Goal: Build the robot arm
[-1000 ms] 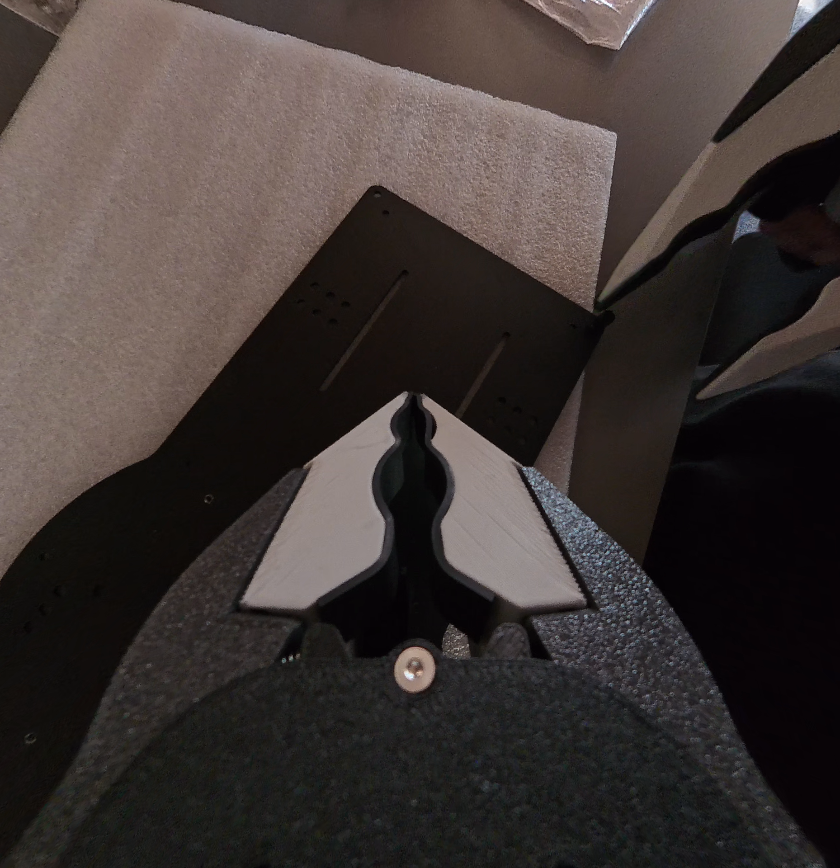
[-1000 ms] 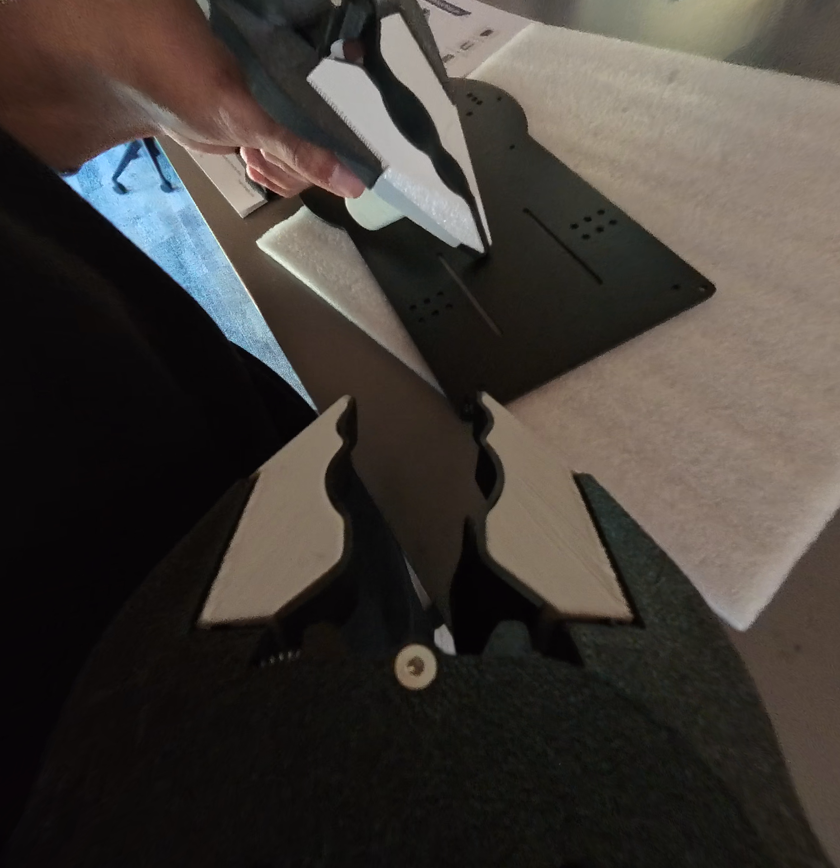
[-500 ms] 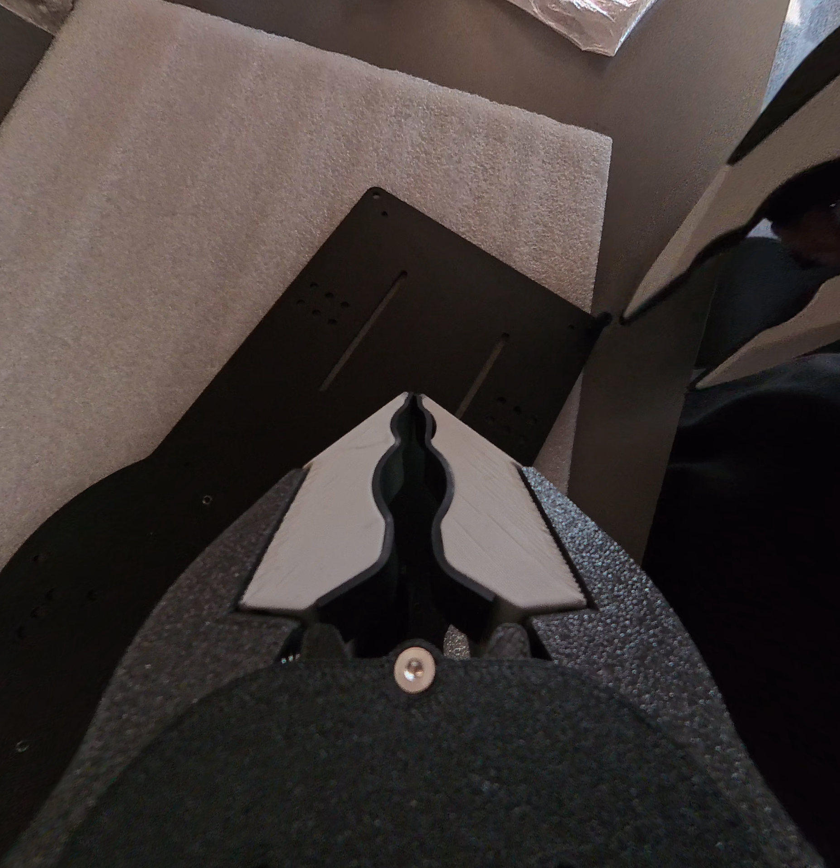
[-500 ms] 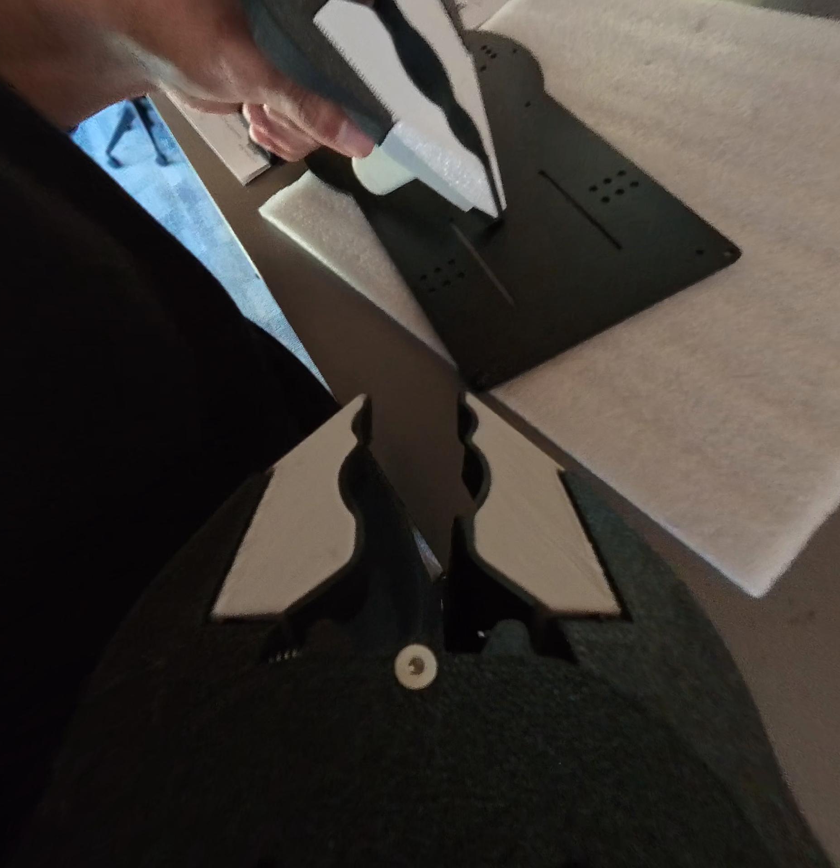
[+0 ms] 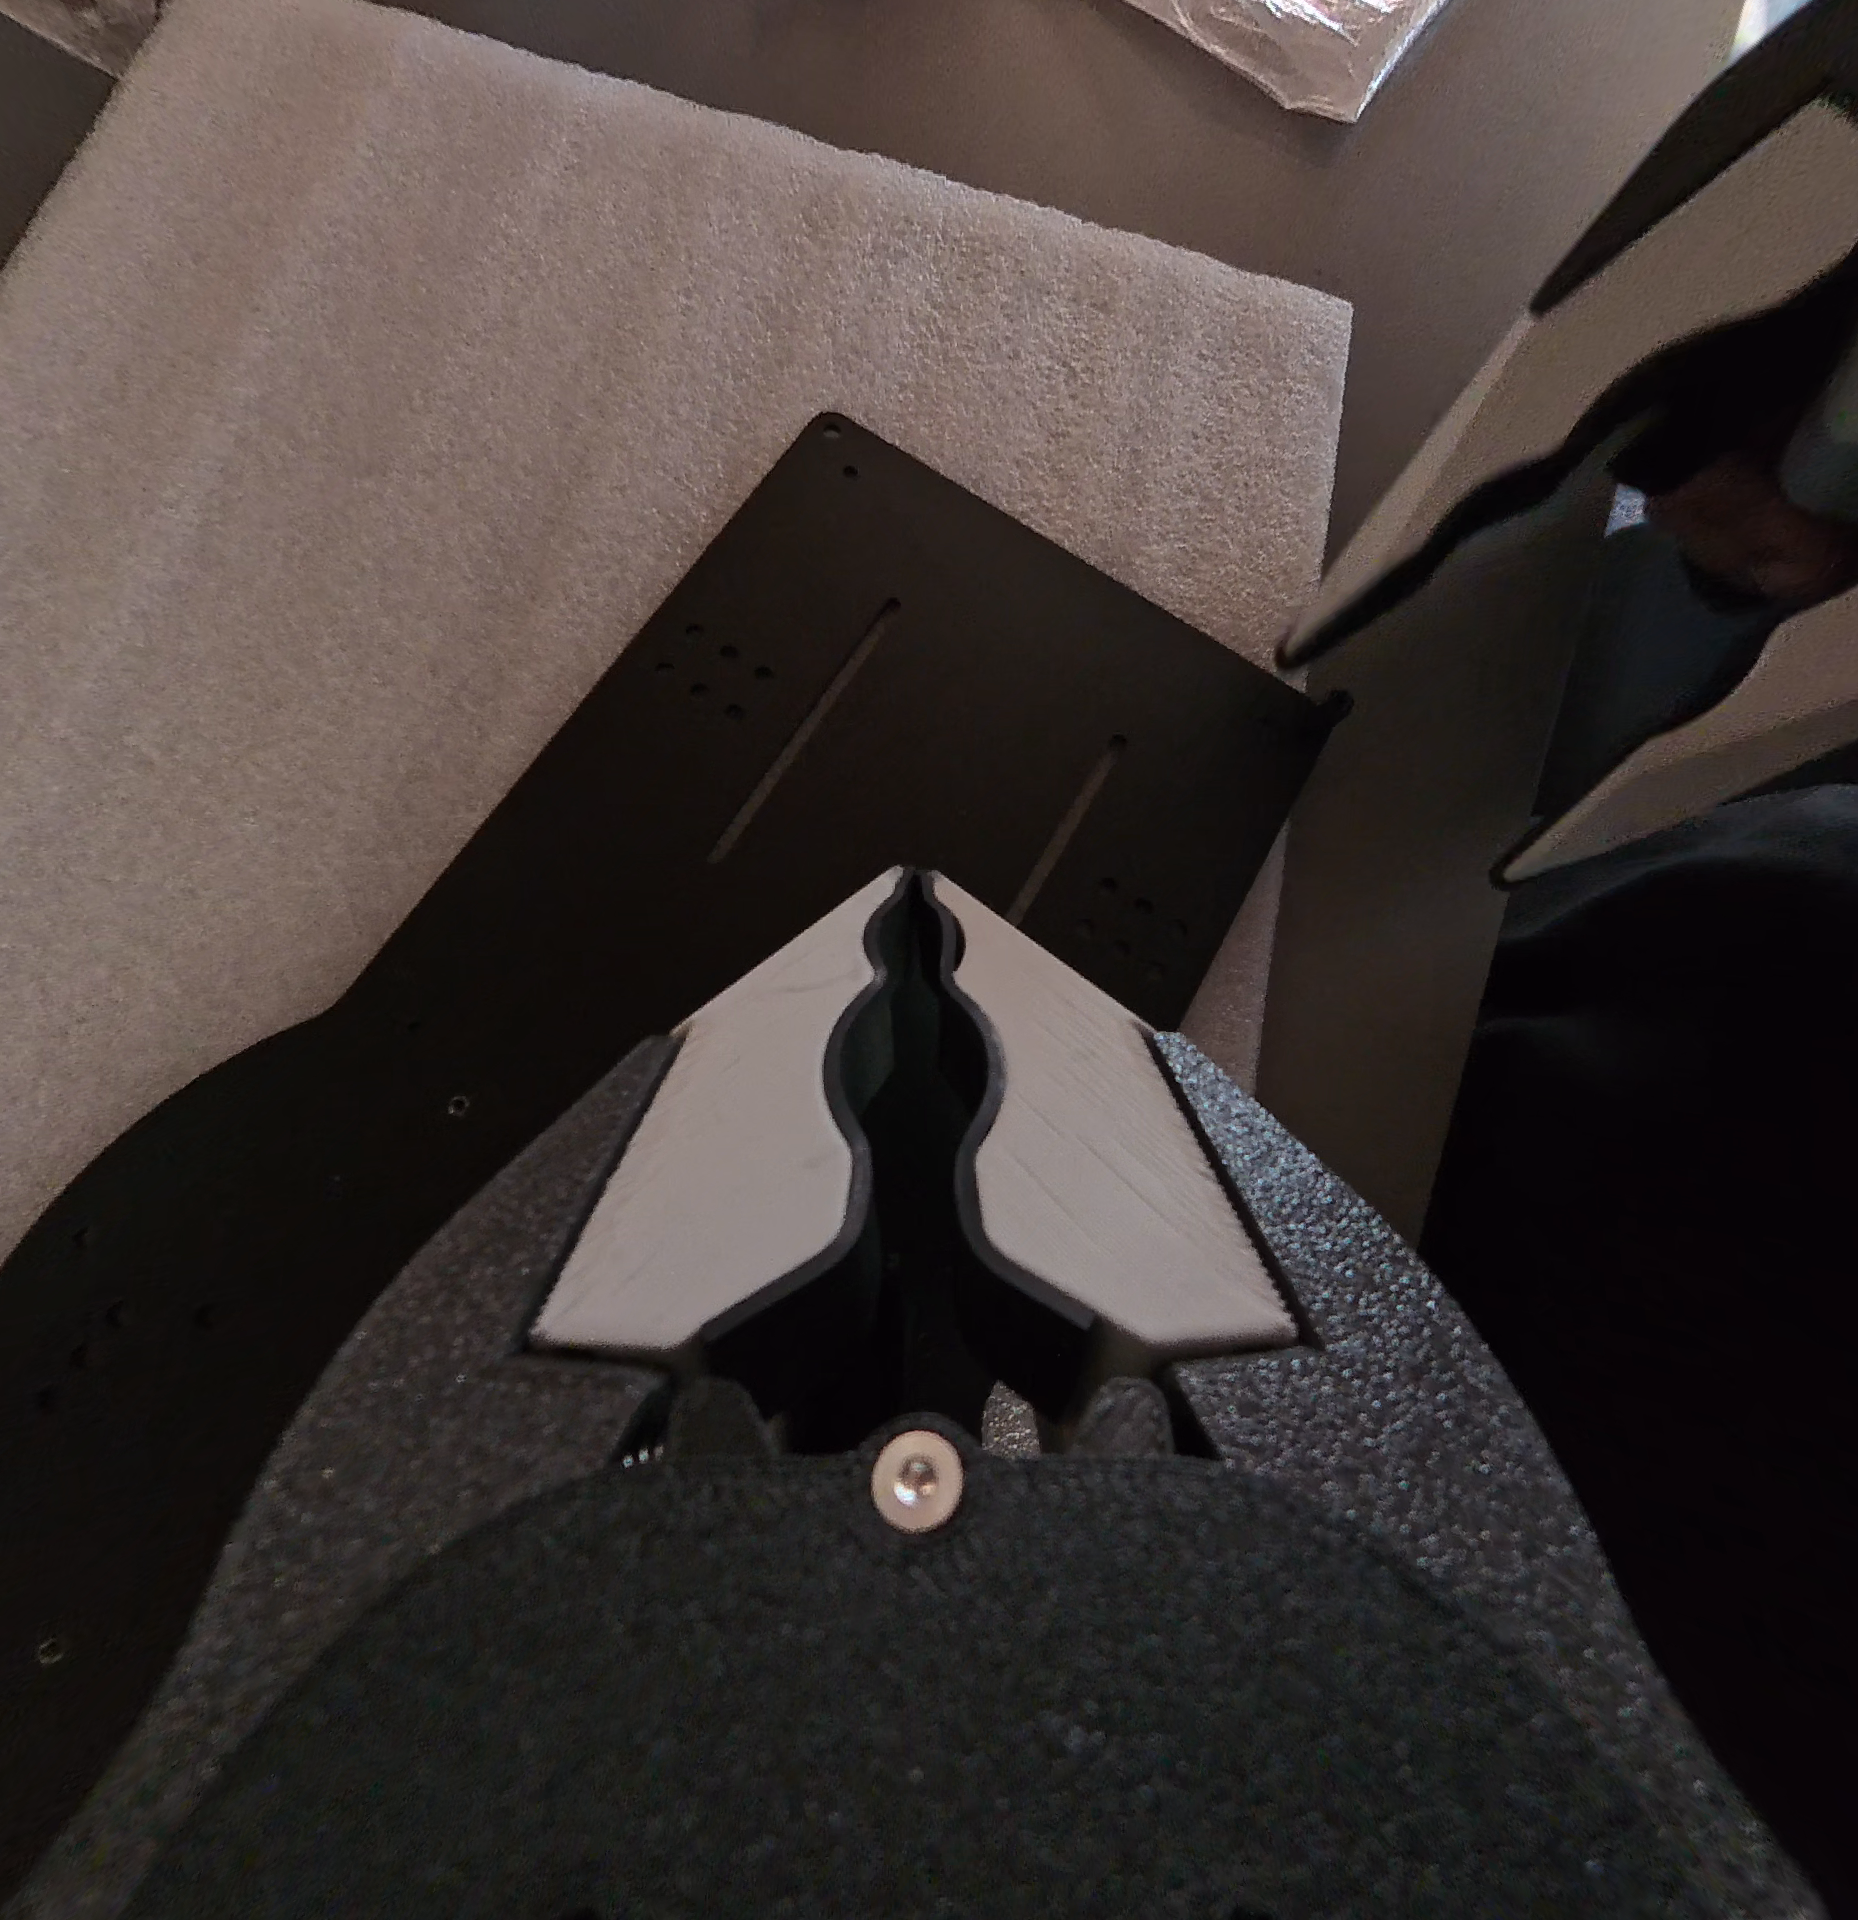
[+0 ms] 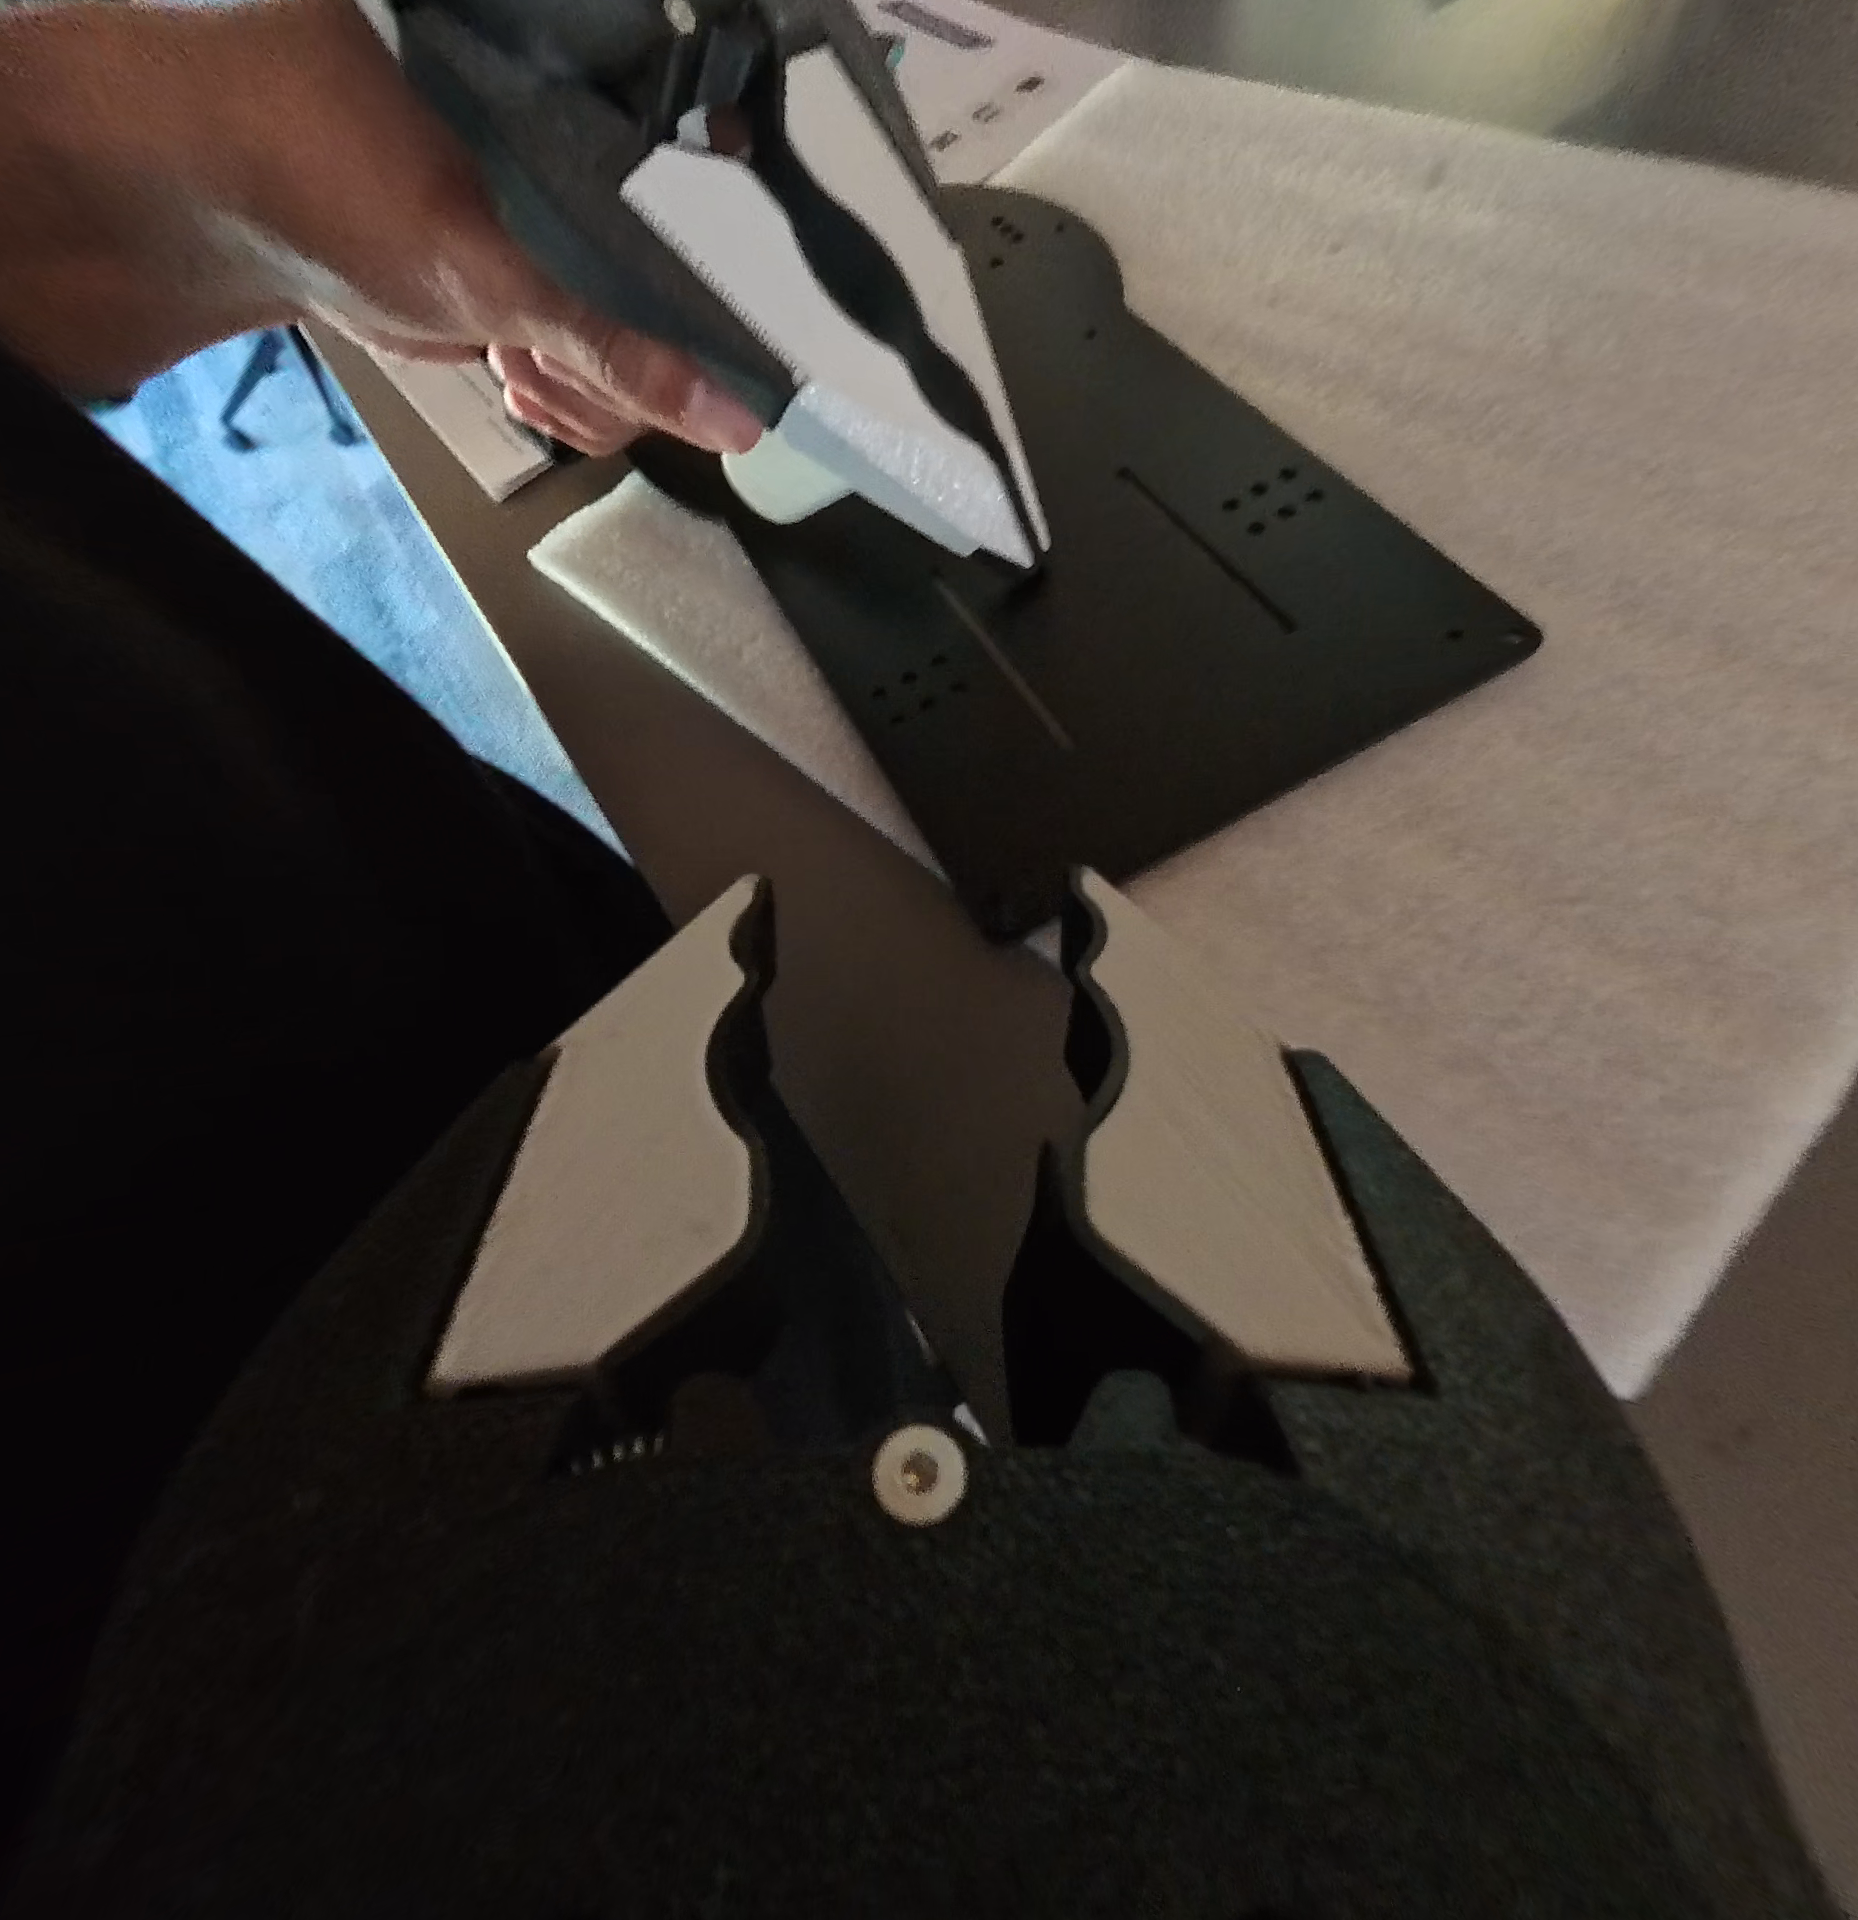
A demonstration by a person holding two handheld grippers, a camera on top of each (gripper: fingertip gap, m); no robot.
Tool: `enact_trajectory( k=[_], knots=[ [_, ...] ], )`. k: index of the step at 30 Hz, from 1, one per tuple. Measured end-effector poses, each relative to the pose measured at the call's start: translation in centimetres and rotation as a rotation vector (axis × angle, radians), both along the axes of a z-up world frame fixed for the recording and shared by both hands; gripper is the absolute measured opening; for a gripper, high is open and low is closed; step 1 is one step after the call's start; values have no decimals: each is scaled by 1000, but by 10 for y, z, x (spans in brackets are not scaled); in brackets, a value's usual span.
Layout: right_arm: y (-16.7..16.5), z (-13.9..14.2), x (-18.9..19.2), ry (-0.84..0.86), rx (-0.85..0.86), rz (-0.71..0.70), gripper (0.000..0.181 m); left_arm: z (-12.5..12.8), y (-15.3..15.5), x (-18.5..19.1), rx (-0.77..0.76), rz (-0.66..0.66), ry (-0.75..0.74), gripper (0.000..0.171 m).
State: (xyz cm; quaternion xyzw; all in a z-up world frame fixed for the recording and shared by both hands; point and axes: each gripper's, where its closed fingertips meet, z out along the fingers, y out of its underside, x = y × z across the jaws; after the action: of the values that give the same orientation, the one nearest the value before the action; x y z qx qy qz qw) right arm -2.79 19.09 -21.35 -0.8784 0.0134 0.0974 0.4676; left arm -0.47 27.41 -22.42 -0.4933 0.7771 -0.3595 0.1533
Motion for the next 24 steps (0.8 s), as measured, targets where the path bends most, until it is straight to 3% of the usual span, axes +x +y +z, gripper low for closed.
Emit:
enact_trajectory(
  k=[3,4,9,13,15,18,22,24],
  knots=[
    [-6,-5,-11,20,-21,7,54,0,0,0,-2,-3,0,0],
    [-13,-6,-14,19,-31,26,37,0,0,0,-4,-2,-1,0],
    [-2,1,-1,4,15,-14,54,0,0,0,-6,3,-3,0],
    [-5,-6,-10,2,-15,-9,54,0,0,0,-7,-4,-2,0],
    [-13,-5,-11,5,-22,0,39,0,0,0,-9,-1,-3,0],
    [-5,2,-4,-3,13,-22,51,0,0,0,-7,2,-4,0],
    [-4,-6,-11,-11,-13,-9,54,0,0,-1,-4,0,-7,0],
    [-15,-5,-16,14,-31,29,36,0,0,0,-8,1,-7,0]
  ],
)
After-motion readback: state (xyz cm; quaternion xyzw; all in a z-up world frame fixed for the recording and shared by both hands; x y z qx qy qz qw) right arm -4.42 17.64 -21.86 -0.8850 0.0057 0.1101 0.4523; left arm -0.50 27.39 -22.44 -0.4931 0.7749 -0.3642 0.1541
